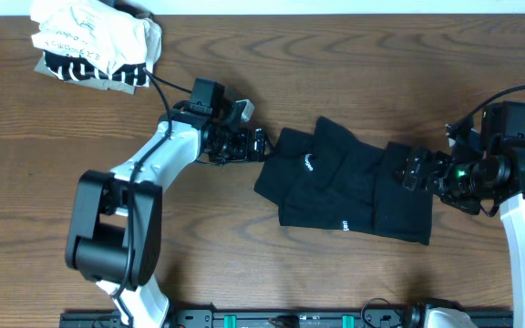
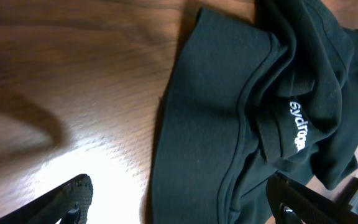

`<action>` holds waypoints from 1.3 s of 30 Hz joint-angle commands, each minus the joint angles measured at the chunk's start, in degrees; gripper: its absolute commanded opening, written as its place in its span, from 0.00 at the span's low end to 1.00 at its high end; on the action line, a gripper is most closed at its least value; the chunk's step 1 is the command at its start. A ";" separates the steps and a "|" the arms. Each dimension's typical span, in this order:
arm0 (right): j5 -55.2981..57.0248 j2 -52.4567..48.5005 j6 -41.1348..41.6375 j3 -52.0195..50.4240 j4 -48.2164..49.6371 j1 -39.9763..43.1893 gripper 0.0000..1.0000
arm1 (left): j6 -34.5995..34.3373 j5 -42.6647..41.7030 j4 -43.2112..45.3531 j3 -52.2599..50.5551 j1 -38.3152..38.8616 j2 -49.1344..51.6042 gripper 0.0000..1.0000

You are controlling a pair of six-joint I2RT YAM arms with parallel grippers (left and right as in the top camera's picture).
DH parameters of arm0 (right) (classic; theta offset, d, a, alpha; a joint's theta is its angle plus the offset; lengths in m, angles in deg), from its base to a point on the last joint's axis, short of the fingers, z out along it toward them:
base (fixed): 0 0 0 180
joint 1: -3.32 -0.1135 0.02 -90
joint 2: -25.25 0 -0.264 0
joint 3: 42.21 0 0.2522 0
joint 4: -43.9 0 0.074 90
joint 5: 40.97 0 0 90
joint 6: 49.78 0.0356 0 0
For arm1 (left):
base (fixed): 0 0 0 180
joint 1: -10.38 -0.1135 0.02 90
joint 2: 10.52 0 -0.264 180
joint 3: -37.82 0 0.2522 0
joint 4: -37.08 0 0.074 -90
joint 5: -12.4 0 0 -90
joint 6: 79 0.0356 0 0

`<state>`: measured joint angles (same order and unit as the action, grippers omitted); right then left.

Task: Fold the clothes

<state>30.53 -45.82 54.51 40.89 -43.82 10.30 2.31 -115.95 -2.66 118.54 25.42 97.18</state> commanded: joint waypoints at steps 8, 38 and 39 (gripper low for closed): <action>0.09 0.57 -2.19 -0.15 -1.31 -0.68 0.99 | 2.49 -11.56 4.31 0.00 -0.17 7.04 0.91; 0.11 0.57 -2.60 -1.38 -2.14 -0.68 0.99 | 1.97 -11.13 6.16 0.02 8.83 15.02 0.91; 0.09 0.57 -2.62 -1.51 -2.12 -0.68 0.99 | 1.11 -10.25 6.60 0.02 8.83 15.02 0.91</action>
<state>30.62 -45.82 53.09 40.04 -45.76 10.30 4.76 -137.24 3.72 119.87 33.84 108.44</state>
